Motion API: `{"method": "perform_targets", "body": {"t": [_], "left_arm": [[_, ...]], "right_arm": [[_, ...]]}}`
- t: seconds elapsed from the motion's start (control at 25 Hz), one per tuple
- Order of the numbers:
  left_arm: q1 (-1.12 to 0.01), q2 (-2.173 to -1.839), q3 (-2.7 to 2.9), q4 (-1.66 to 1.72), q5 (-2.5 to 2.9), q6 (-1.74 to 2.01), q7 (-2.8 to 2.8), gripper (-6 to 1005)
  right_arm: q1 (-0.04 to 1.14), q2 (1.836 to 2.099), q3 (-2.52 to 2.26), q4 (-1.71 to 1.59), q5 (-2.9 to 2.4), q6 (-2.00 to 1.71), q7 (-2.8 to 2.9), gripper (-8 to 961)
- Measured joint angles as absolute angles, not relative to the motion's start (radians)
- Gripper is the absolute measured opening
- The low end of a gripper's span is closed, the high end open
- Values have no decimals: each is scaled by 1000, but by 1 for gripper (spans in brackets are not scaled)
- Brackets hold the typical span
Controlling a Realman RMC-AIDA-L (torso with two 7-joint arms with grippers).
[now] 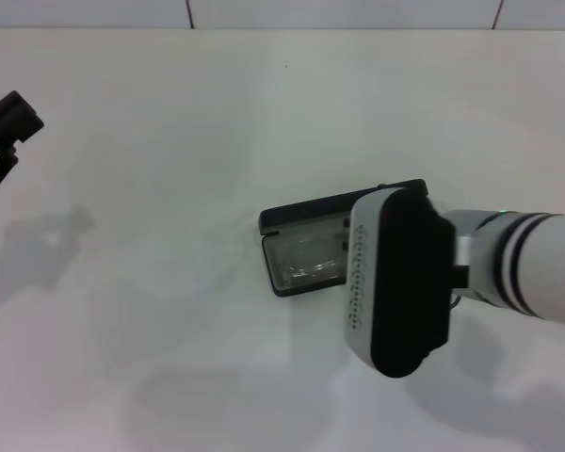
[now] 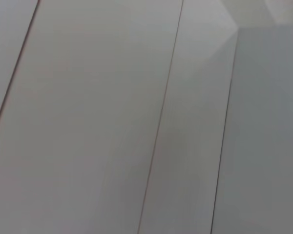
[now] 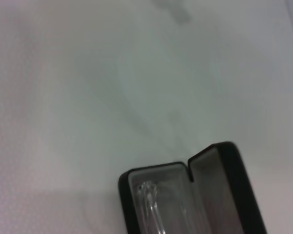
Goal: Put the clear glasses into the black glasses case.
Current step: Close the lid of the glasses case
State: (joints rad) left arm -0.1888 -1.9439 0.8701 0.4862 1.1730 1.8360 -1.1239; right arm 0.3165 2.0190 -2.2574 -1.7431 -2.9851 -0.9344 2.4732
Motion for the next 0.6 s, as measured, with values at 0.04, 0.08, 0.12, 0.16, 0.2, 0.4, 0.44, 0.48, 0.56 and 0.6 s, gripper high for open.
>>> {"method": "perform_targets", "body": {"t": [0.04, 0.08, 0.12, 0.16, 0.2, 0.4, 0.44, 0.48, 0.56, 0.6], "left_arm": [[-189, -1944, 872, 486, 1173, 1838, -1125, 141], [-190, -1945, 873, 486, 1174, 1839, -1126, 141], [-190, -1945, 874, 486, 1174, 1841, -1127, 141], [-191, -1945, 874, 488, 1174, 1841, -1130, 141], [-191, -1945, 874, 491, 1174, 1842, -1134, 141], [-205, -1940, 876, 499, 1181, 1848, -1155, 141], [-213, -1940, 876, 500, 1183, 1848, -1159, 141], [-229, -1940, 876, 500, 1192, 1848, -1169, 141], [-239, -1941, 876, 501, 1197, 1848, -1174, 141], [-248, -1942, 877, 501, 1206, 1848, -1179, 141]], "right_arm": [[301, 2018, -2254, -1763, -2985, -933, 2473, 185], [281, 2017, -2250, -1782, -2984, -932, 2473, 186], [262, 2016, -2243, -1810, -2983, -927, 2473, 186], [249, 2016, -2240, -1830, -2980, -924, 2473, 186], [237, 2016, -2237, -1850, -2975, -920, 2473, 187], [206, 2011, -2194, -1940, -2837, -973, 2472, 189], [202, 2008, -2174, -1957, -2795, -996, 2468, 189], [197, 2006, -2150, -1970, -2748, -1020, 2460, 190], [184, 2003, -2077, -1990, -2629, -1069, 2428, 191], [179, 2002, -2041, -1993, -2574, -1086, 2409, 191]]}}
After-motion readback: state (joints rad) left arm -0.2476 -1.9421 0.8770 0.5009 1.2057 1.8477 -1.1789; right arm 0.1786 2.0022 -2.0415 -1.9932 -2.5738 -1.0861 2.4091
